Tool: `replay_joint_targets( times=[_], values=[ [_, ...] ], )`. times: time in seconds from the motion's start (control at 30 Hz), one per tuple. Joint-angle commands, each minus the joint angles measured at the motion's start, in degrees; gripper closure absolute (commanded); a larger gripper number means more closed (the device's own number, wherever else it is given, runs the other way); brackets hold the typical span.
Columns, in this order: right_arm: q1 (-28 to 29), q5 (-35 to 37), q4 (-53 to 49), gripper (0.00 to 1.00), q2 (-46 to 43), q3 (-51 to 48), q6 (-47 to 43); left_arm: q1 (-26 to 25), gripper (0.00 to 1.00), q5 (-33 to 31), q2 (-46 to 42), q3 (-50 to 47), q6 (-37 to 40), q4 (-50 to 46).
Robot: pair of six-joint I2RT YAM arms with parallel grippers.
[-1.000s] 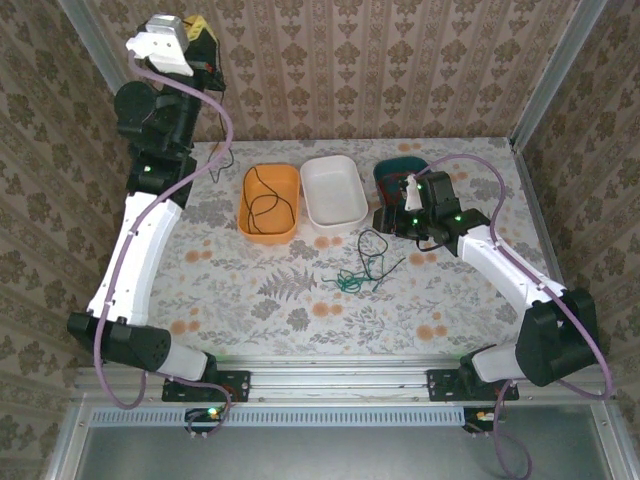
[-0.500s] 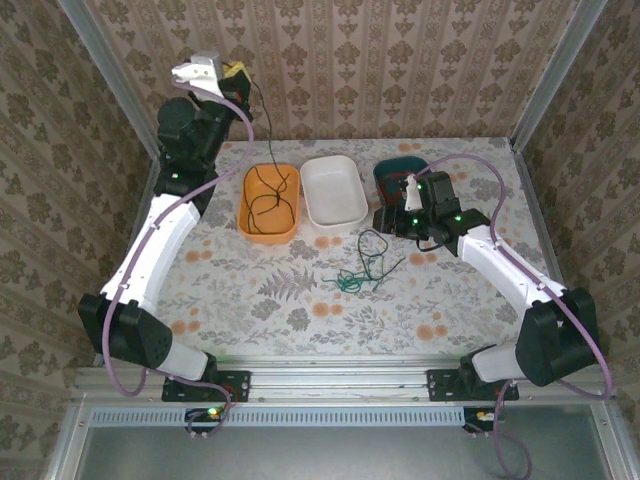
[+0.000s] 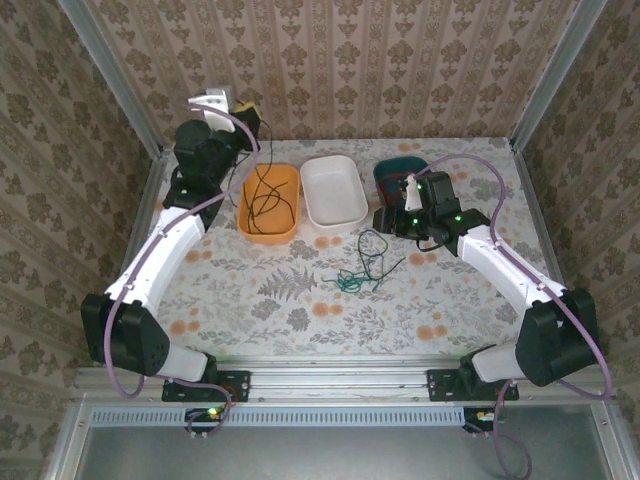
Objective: Untangle the cables
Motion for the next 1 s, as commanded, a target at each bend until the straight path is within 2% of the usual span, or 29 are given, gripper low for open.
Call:
replay_joint_targets(
  times=[0.0,0.2,0.43,0.67,0.8,0.97],
  values=[
    [-0.2,-0.1,-0.1,0.44,-1.0,-1.0,-0.5,0.2,1.0,3.6,0.9,-2.3,-4.1,-3.4],
    [-0.3,-0.2,0.2,0.44,-0.8,-1.1,-0.3,0.7,1.0,7.6,4.9,-6.0,-8.9,-2.1],
    [-0.2,0.3,-0.1,0.44,-1.2,-1.1,-0.1,0.2,1.0,10.1,11.1,-4.7,-11.1,1.2],
    [-0.3,0.9,-0.8,0.44,-1.9,-1.5,-0.8,2.2,1.0,5.9,13.1,-6.4,-13.8,1.8],
    [-0.3,1.0,-0.8,0.44,-1.9,-1.6,-1.0,4.1,1.0,1.3,13.2,-6.5,-13.4,-5.2],
    [-0.3,0.8,-0.8,0.44,-1.4,-1.3,-1.0,4.7,1.0,1.4,16.4,-4.7,-11.8,-12.0]
  ],
)
